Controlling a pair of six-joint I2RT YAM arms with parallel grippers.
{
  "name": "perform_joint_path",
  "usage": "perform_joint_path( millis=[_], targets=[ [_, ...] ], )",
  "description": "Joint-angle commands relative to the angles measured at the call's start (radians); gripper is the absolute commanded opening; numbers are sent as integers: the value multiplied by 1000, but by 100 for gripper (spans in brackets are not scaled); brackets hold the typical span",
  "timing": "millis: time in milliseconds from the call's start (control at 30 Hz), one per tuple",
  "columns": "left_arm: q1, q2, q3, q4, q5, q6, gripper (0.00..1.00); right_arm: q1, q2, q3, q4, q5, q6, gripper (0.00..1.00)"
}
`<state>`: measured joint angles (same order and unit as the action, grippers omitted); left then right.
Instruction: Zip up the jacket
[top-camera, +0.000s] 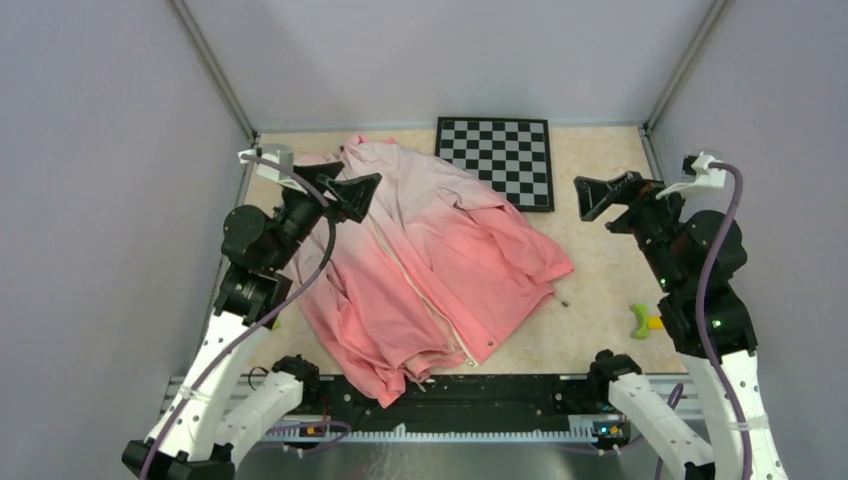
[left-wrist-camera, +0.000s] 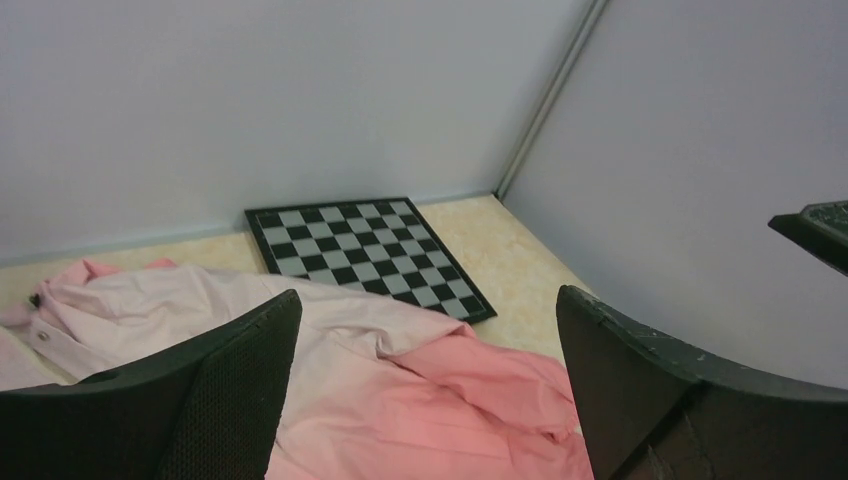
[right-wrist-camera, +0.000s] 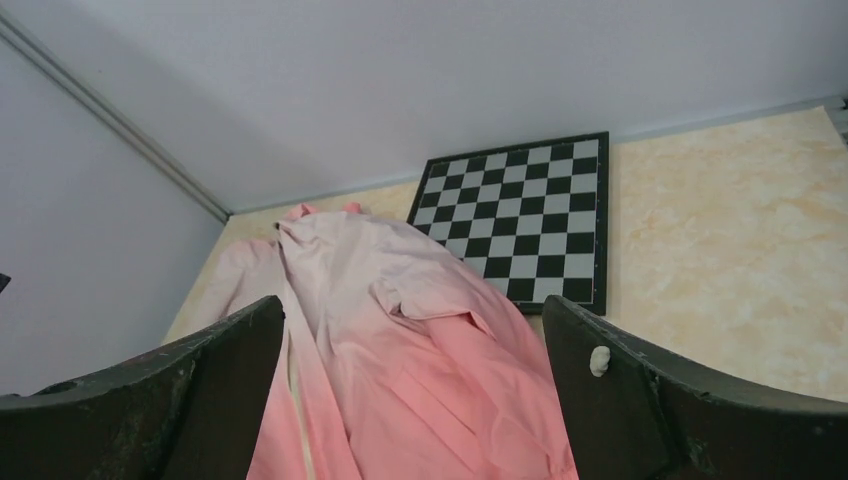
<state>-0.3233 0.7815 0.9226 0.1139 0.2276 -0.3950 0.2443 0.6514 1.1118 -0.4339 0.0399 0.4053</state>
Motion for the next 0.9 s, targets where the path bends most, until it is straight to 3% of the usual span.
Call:
perform_joint_path(
  millis=[0, 267, 400, 533, 700, 767, 867],
  targets=[
    [3, 66, -16, -20, 133, -54, 99, 9, 36, -43, -14, 7, 19, 99],
    [3, 174, -49, 0, 297, -107, 99, 8, 36, -173, 3, -37, 76, 99],
    [3, 216, -75, -62, 286, -123, 99, 8, 64, -228, -15, -95, 118, 99],
    [3, 289, -56, -215, 231, -99, 99, 9, 175, -242, -14, -328, 91, 95],
    [3, 350, -62, -263, 295, -99, 99, 22, 368, -255, -53, -597, 26, 78],
    [3, 351, -105, -227, 339, -137, 99, 83, 421, -250, -77, -600, -5, 77],
    [1, 359, -199, -109, 427, -222, 96, 265, 469, -229, -106, -422, -24, 77]
  ],
)
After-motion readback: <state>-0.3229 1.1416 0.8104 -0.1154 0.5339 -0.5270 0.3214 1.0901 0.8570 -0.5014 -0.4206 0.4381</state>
